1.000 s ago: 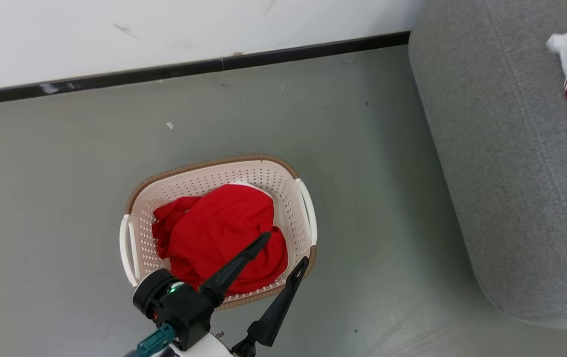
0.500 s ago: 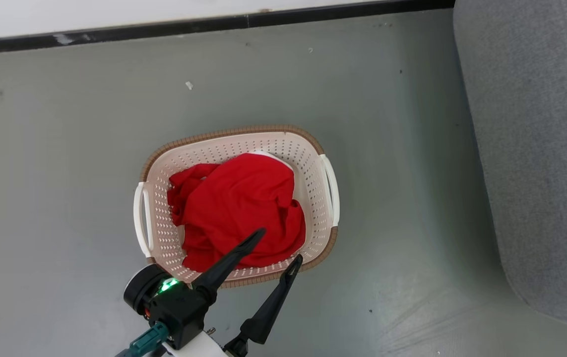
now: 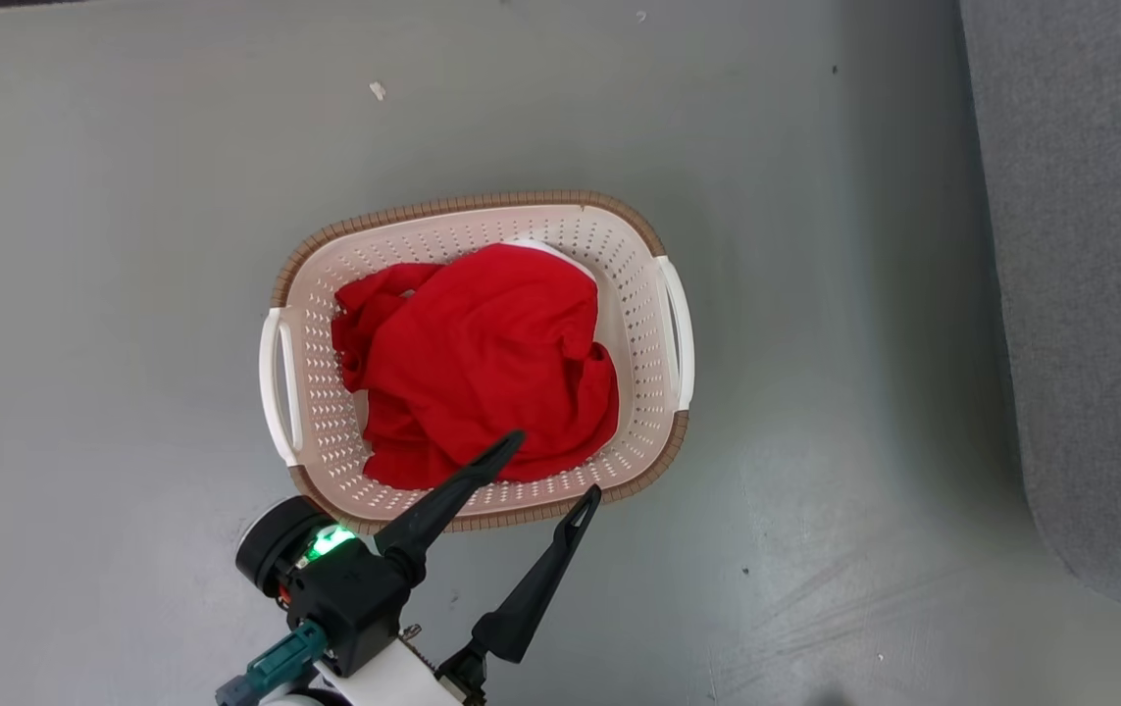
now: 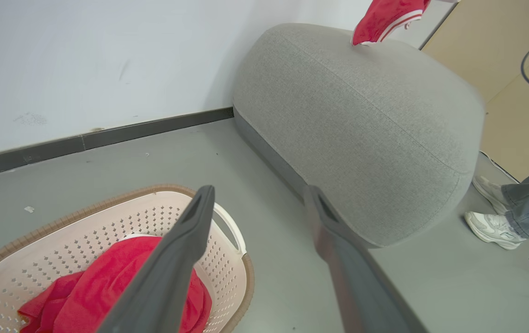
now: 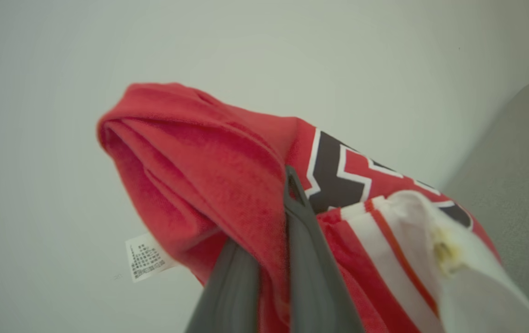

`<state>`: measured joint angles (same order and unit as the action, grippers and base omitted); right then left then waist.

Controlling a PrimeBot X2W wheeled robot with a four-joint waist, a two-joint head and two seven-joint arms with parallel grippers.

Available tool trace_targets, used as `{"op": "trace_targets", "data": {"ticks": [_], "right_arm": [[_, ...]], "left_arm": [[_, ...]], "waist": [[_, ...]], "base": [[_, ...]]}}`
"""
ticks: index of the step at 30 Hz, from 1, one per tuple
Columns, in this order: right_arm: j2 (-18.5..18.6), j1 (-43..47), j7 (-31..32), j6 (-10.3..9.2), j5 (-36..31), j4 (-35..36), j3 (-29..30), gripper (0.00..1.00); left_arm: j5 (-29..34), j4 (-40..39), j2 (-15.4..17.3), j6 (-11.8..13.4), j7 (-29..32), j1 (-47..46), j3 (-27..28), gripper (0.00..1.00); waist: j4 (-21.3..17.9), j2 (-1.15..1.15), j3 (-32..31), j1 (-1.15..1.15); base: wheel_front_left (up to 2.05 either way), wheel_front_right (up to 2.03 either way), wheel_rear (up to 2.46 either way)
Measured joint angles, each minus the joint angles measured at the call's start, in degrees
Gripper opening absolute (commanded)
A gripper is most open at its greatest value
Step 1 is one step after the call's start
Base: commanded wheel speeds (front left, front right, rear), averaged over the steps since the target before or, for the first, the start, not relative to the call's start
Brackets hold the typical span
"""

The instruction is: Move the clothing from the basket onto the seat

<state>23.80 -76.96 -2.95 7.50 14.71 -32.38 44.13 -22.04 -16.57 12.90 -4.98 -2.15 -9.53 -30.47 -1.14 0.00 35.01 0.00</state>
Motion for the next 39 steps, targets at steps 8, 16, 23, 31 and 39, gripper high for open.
{"op": "trace_targets", "data": {"ticks": [8,16,23,31,39], "right_arm": [[-0.01,-1.08,-0.01,0.0,-1.87,-1.1,3.41,0.0],[0.77,1.05,-0.62,0.0,-6.59,-1.58,3.21,0.0],[-2.07,5.73,-2.56,0.0,-7.16,-3.89,4.9,0.0],[-4.49,8.66,-6.31,0.0,-7.13,-6.78,8.17,0.13],[-6.27,8.84,-9.33,0.0,-6.81,-8.84,6.86,1.0]], "left_arm": [[0.0,-0.69,0.8,-0.26,0.15,-1.31,0.36,1.0],[0.0,-1.25,1.34,-0.27,0.66,-2.13,1.1,1.0],[0.04,-2.02,1.67,-0.27,1.12,-3.51,1.67,1.0],[0.53,-2.54,2.29,-0.27,1.14,-4.28,2.88,1.0],[0.59,-2.41,2.67,-0.29,0.89,-6.06,3.2,1.0]], "waist": [[-0.16,0.0,3.23,0.0],[-0.98,0.0,6.12,0.0],[-1.92,0.0,8.58,0.0],[-3.27,0.0,10.71,0.0],[-5.07,0.0,11.03,0.0]], "base": [[0.0,0.0,0.0],[0.0,0.0,0.0],[0.0,0.0,0.0],[0.0,0.0,0.0],[0.0,0.0,0.0]]}}
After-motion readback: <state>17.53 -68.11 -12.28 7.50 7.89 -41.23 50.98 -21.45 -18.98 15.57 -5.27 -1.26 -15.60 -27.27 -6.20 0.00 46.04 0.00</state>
